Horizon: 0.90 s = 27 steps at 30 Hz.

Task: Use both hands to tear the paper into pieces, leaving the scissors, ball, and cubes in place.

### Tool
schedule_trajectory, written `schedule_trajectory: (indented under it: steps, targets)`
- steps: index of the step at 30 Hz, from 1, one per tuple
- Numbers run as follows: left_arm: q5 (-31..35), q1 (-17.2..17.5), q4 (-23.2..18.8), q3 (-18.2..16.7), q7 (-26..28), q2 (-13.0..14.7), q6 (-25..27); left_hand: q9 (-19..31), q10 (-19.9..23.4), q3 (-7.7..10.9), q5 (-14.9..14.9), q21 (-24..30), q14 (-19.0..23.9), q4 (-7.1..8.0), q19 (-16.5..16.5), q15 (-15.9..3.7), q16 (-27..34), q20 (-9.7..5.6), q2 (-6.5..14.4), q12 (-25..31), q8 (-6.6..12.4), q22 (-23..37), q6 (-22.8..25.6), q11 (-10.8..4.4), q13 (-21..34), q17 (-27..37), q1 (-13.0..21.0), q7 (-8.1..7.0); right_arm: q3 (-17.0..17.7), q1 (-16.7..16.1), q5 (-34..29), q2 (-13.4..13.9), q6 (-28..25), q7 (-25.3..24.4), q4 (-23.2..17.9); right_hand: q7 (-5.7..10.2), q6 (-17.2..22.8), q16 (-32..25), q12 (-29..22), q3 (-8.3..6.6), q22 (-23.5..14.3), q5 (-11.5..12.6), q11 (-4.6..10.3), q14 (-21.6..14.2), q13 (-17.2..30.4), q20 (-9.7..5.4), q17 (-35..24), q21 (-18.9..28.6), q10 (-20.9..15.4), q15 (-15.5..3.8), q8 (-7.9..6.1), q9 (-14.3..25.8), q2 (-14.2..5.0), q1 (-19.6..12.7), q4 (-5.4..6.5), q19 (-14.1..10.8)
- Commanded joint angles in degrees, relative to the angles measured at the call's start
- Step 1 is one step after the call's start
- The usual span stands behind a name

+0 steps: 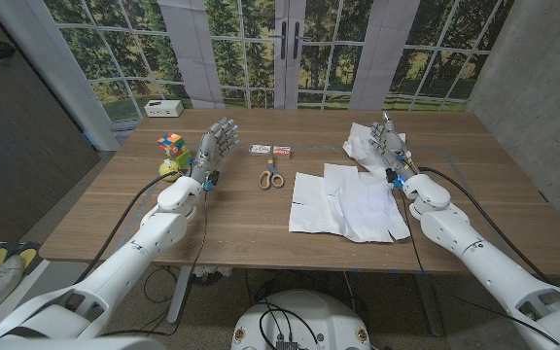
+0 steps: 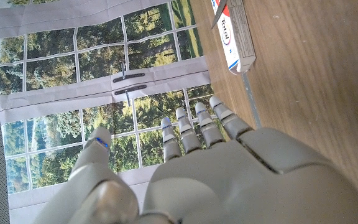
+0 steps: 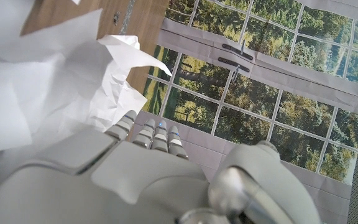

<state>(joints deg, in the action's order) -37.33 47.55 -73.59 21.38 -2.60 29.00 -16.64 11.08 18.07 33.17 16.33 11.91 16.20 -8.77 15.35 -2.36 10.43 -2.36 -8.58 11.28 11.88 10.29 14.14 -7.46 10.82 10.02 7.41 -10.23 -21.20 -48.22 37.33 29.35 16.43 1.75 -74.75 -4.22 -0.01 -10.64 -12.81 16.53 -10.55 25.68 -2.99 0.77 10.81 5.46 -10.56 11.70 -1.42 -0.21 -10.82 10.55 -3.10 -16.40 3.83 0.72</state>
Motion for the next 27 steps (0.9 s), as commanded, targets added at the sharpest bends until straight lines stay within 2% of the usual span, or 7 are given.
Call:
schedule_trajectory:
  steps: [1, 10, 27]
  targets:
    - [-0.04, -0.06, 0.11, 0.08, -0.47, 0.13, -0.22, 0.21, 0.42, 0.34, 0.32, 0.31, 0.51, 0.01, 0.33, -5.83, 0.41, -1.87, -0.44, 0.41, 0.27, 0.15, 0.63, 0.14, 0.25, 0.22, 0.07, -0.06, 0.23, -0.53, 0.46, 0.16, -0.27, 0.01, -0.46, -0.38, 0.14, -0.3, -0.32, 0.4, -0.2, 0.28, -0.32, 0.27, 0.19, 0.61, -0.28, 0.32, -0.26, 0.12, -0.35, 0.18, -0.2, -0.52, 0.01, 0.09]
    - [0.05, 0.55, -0.38, -0.53, -1.04, 0.41, -2.41, 0.2, 0.39, 0.29, 0.38, 0.27, 0.48, -0.04, 0.38, -5.9, 0.39, -1.83, -0.44, 0.39, 0.25, 0.13, 0.68, -0.1, 0.25, 0.22, 0.15, -0.15, 0.28, -0.93, 0.23, 0.32, -0.43, -0.72, -1.48, -0.34, 0.14, -0.31, -0.3, 0.37, -0.2, 0.28, -0.36, 0.27, 0.19, 0.68, -0.27, 0.3, -0.28, -0.04, -0.36, 0.18, -0.31, -0.52, 0.0, 0.07]
    - [5.75, 1.17, -0.91, 0.04, 3.15, 1.72, -4.82, 0.19, 0.57, 0.23, 0.56, 0.12, 0.37, -0.17, 0.32, -6.13, 0.34, -1.98, -0.47, 0.45, 0.23, 0.1, 0.83, -0.03, 0.24, 0.2, 0.39, -0.35, -0.13, -0.5, -0.69, 1.01, -1.62, -1.28, -2.17, -0.33, 0.2, -0.28, -0.31, 0.33, -0.2, 0.3, -0.38, 0.35, 0.2, 0.61, -0.25, 0.18, -0.44, 0.02, -0.4, 0.17, -0.42, -0.62, -0.09, 0.25]
